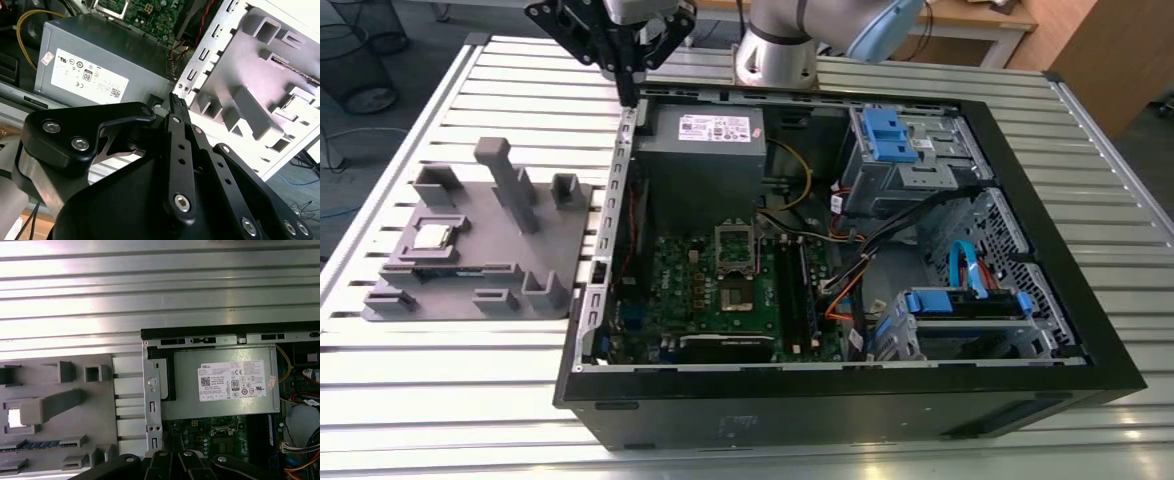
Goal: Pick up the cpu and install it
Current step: 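Reach for the cpu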
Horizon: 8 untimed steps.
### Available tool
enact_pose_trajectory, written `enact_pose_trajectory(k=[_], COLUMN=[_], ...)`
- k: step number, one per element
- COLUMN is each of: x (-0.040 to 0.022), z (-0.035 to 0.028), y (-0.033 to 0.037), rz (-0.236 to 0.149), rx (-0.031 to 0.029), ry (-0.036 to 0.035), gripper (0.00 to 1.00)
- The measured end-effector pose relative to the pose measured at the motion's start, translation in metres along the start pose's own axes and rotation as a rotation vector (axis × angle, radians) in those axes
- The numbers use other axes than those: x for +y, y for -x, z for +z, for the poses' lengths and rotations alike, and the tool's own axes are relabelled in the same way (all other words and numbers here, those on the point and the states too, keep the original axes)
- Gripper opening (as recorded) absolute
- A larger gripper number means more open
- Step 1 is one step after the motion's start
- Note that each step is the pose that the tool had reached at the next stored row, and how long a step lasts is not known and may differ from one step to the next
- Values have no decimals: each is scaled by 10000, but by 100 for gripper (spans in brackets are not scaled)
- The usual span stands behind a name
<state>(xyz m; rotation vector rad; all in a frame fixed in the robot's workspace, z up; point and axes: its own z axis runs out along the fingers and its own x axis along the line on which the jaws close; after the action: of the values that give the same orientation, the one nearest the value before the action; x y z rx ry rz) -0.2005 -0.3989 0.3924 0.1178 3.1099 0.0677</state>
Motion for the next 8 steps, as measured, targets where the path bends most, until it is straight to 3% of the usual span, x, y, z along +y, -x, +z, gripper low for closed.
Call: enact_pose_trajectory(k=[8], x=[-10], z=[-4], y=[-137], rz=[-1], rx=[-7], ry=[0], gripper=[11])
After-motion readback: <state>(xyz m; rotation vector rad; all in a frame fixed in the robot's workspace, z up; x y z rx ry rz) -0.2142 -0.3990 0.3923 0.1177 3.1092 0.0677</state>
